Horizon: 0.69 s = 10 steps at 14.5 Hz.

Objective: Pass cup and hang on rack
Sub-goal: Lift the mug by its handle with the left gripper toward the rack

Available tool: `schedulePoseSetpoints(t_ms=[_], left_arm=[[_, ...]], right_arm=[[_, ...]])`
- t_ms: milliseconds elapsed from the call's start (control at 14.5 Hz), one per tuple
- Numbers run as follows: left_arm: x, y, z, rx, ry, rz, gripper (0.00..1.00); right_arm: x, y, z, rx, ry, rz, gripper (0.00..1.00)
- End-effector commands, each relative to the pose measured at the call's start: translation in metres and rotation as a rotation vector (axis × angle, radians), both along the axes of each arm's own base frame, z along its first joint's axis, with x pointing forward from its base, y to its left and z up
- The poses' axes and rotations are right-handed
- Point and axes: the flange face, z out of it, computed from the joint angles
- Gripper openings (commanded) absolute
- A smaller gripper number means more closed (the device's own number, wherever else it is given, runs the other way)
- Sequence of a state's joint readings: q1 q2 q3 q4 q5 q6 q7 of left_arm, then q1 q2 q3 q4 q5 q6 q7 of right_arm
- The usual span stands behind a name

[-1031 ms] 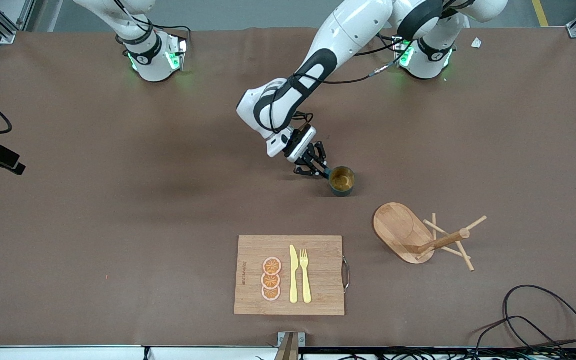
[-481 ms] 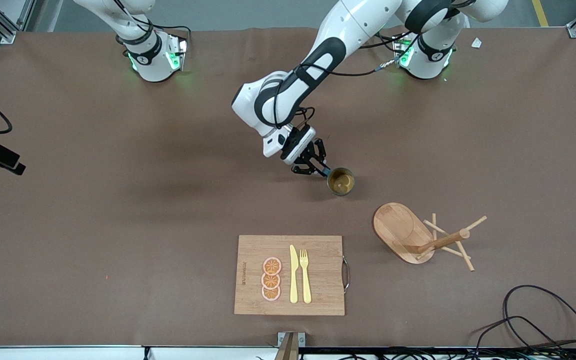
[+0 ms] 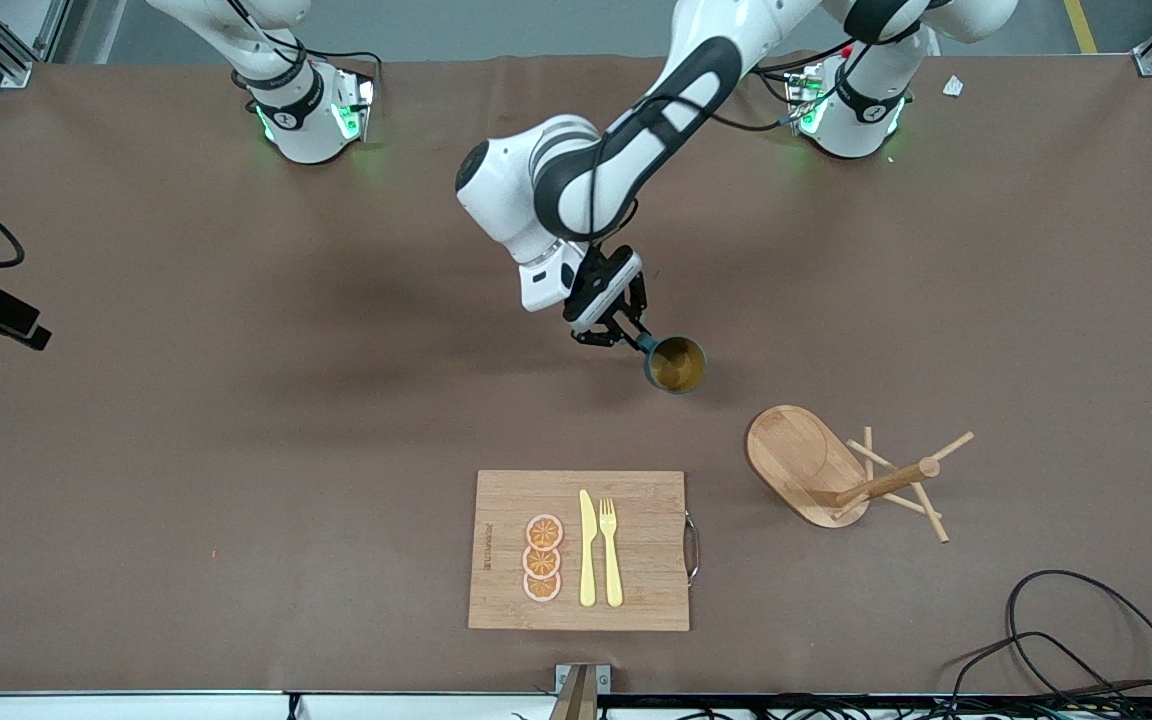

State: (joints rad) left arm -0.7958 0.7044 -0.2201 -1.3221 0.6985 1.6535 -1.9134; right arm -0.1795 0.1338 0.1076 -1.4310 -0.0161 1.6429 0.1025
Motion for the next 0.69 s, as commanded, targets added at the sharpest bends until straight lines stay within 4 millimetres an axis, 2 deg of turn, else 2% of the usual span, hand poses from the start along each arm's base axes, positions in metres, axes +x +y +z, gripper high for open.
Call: schedulePoseSetpoints(t_ms=[0, 138, 275, 412, 619], left_arm=[[0.025, 0.029, 0.076, -0.149, 0.073, -0.002, 0.00], [0.046, 0.058, 0.118, -0.215, 0.143, -0.035, 0.00], [0.075, 0.094, 0.151, -0.324, 0.181, -0.018, 0.00], [0.101, 0.125, 0.176, -0.470, 0.222, -0.004, 0.00], [0.137, 0.178, 0.198, -0.678, 0.277, 0.034, 0.00]], right_arm=[[-0.004, -0.001, 0.006, -0.012, -0.002, 0.002, 1.00], [-0.004, -0.001, 0.006, -0.012, -0.002, 0.002, 1.00], [-0.004, -0.001, 0.006, -0.012, -0.002, 0.002, 1.00], [-0.004, -0.001, 0.006, -0.012, -0.002, 0.002, 1.00], [-0.004, -0.001, 0.006, -0.012, -0.002, 0.002, 1.00]])
